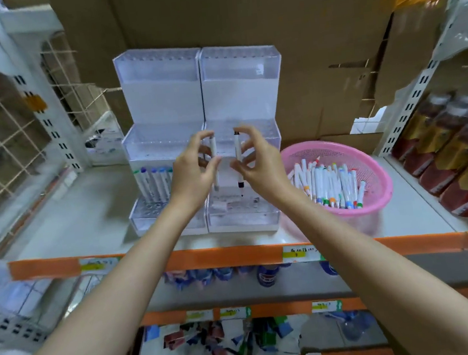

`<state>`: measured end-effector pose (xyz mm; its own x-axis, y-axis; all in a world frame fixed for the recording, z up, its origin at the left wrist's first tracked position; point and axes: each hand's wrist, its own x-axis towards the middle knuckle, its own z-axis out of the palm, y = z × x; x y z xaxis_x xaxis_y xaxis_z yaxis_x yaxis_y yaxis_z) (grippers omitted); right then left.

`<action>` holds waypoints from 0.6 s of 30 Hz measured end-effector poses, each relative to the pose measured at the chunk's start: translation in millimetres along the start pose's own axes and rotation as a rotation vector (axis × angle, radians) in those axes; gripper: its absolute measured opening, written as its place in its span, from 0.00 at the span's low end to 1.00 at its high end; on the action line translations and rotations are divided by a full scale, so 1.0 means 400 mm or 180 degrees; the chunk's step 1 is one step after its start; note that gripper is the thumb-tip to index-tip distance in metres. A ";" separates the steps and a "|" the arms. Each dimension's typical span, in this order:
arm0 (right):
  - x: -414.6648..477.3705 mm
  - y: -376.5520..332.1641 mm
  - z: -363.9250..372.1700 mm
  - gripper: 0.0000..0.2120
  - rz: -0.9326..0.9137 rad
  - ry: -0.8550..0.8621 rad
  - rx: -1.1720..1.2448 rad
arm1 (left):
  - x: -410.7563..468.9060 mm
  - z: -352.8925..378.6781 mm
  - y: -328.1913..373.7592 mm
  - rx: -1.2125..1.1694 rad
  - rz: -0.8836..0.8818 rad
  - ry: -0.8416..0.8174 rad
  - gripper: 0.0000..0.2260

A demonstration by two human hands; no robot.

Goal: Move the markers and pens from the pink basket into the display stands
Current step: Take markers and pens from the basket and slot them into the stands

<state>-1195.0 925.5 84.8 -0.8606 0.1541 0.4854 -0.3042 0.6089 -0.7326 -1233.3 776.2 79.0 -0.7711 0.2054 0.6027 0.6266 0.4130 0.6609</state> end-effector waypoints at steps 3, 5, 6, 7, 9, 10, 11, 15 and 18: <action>0.011 -0.018 0.043 0.27 0.0022 -0.0031 0.0024 | 0.004 -0.041 -0.031 -0.0003 -0.0016 -0.0003 0.18; 0.017 -0.028 0.069 0.27 0.0009 -0.0023 -0.0009 | 0.010 -0.066 -0.050 -0.0040 -0.0057 -0.0016 0.17; 0.019 -0.031 0.083 0.27 -0.0004 -0.0016 -0.0021 | 0.013 -0.078 -0.060 -0.0064 -0.0079 -0.0027 0.17; 0.021 -0.036 0.096 0.27 -0.0017 -0.0013 -0.0032 | 0.015 -0.089 -0.071 -0.0081 -0.0090 -0.0037 0.17; 0.024 -0.047 0.123 0.27 -0.0036 -0.0031 -0.0039 | 0.018 -0.112 -0.093 -0.0111 -0.0073 -0.0033 0.17; 0.025 -0.054 0.137 0.27 -0.0037 -0.0045 -0.0036 | 0.018 -0.123 -0.104 -0.0124 -0.0080 -0.0021 0.16; 0.026 -0.062 0.152 0.26 -0.0023 -0.0060 -0.0028 | 0.017 -0.136 -0.114 -0.0141 -0.0105 -0.0004 0.16; 0.033 -0.101 0.214 0.26 -0.0019 -0.0159 0.0030 | 0.013 -0.191 -0.159 -0.0157 -0.0140 0.0060 0.17; 0.042 -0.127 0.271 0.26 -0.0047 -0.0231 0.0068 | 0.009 -0.241 -0.197 -0.0122 -0.0116 0.0091 0.17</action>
<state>-1238.5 812.7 78.4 -0.8830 0.0881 0.4610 -0.3250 0.5939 -0.7360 -1274.4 659.0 72.1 -0.7902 0.1653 0.5901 0.6025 0.3853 0.6990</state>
